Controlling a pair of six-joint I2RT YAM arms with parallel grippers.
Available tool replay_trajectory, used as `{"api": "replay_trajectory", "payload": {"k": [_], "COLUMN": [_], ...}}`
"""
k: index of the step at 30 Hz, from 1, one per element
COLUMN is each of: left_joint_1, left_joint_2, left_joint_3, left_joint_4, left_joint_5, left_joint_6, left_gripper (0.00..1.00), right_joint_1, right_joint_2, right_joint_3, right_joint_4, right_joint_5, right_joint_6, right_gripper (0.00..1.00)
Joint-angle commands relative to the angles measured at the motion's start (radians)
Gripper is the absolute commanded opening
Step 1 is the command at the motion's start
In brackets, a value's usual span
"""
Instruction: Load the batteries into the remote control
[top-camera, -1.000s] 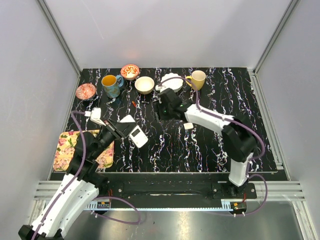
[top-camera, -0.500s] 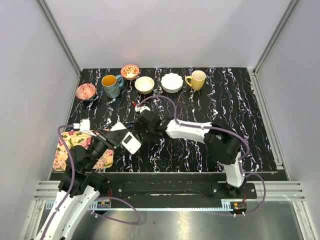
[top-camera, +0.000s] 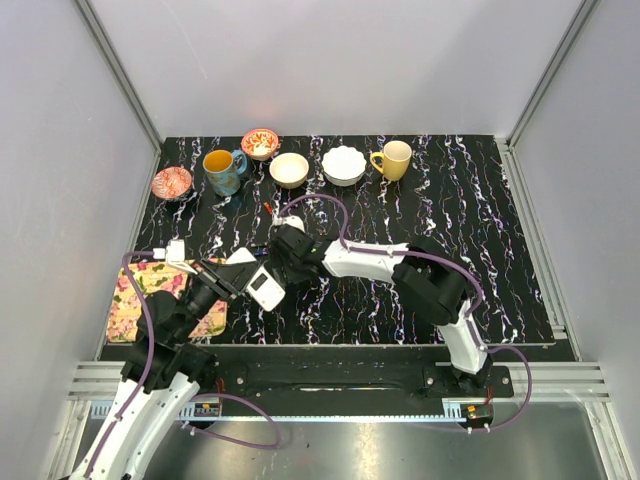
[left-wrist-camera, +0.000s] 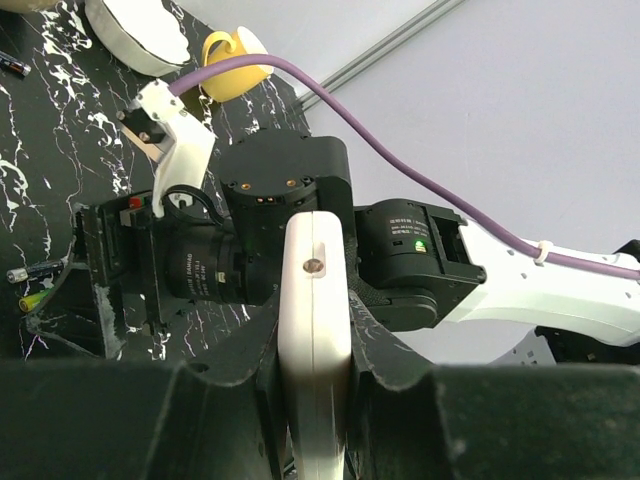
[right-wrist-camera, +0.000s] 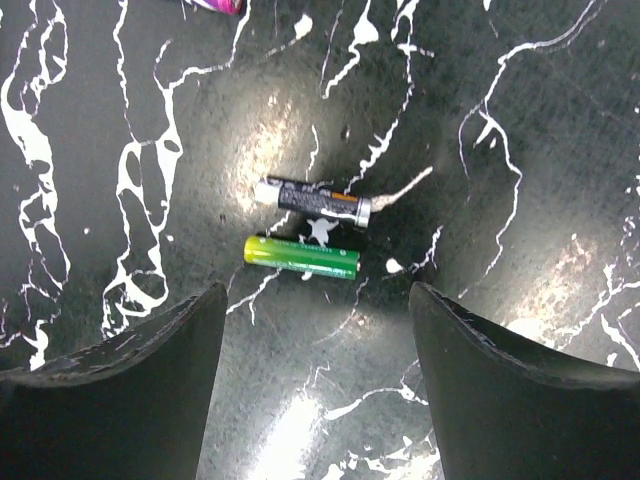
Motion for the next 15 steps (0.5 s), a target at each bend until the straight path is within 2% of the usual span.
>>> {"api": "replay_trajectory", "payload": {"k": [1,9,15], "left_joint_1": [0.000,0.000,-0.002], "left_joint_2": [-0.003,-0.014,-0.029], "left_joint_3": [0.003,0.001,0.001], "left_joint_4": [0.080,0.071,0.057], "left_joint_5": [0.028,0.019,0.016], "left_joint_6": [-0.016,-0.026,-0.028], "left_gripper": [0.00,0.00,0.00], "right_joint_1": [-0.001,0.011,0.020], "right_joint_2": [0.049,0.095,0.122], "right_joint_3": [0.067,0.154,0.182], "right_joint_4": [-0.037,-0.120,-0.149], "right_joint_5": [0.047,0.139,0.147], "right_joint_6": [0.006,0.035,0.057], "right_gripper": [0.79,0.75,0.72]}}
